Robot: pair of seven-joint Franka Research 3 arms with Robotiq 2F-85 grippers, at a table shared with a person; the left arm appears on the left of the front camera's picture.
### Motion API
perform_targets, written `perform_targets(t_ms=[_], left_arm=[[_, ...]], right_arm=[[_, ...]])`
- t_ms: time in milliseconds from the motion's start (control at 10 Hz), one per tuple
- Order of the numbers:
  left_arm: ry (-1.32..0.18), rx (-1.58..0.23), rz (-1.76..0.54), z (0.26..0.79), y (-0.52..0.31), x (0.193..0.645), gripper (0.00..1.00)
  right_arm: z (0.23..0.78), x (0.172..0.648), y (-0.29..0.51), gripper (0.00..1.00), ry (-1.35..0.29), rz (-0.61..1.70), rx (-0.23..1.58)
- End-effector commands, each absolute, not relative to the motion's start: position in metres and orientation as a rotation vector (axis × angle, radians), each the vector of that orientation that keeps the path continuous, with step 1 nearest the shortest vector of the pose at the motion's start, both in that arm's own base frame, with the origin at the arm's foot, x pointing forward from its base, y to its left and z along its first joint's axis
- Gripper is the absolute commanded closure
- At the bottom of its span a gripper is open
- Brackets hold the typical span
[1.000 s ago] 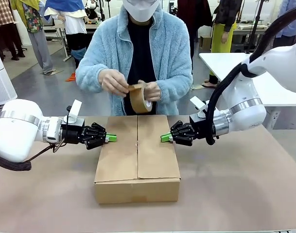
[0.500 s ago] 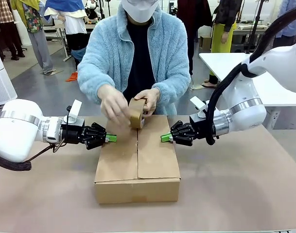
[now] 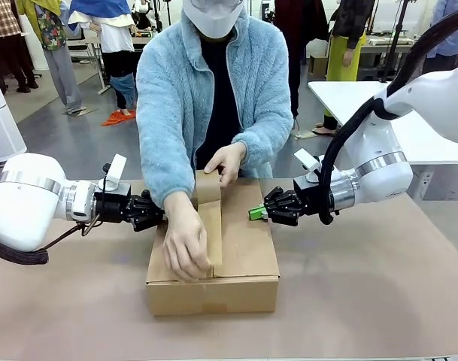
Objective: Wrap the clocks to prevent damage.
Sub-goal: Push the left (or right) flap of the Package Box to close it.
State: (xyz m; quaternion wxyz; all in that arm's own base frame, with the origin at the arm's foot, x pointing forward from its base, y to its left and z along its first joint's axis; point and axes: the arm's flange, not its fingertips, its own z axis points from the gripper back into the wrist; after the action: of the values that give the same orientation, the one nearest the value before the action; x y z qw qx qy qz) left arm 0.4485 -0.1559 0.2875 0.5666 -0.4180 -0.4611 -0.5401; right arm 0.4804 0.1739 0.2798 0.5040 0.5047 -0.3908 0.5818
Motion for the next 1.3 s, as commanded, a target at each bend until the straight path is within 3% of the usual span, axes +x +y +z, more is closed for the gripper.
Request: perform_targets(t_ms=[0,1200], left_arm=[[-1.079,-0.974,-1.272,0.2826,-0.1560,0.4477,1.00],[-1.079,-0.974,-1.272,0.2826,-0.1560,0.4477,1.00]], right_arm=[[0.2763,0.4793,0.1745,0.99,-0.948,1.414,1.200],[0.2763,0.4793,0.1745,0.99,-0.948,1.414,1.200]])
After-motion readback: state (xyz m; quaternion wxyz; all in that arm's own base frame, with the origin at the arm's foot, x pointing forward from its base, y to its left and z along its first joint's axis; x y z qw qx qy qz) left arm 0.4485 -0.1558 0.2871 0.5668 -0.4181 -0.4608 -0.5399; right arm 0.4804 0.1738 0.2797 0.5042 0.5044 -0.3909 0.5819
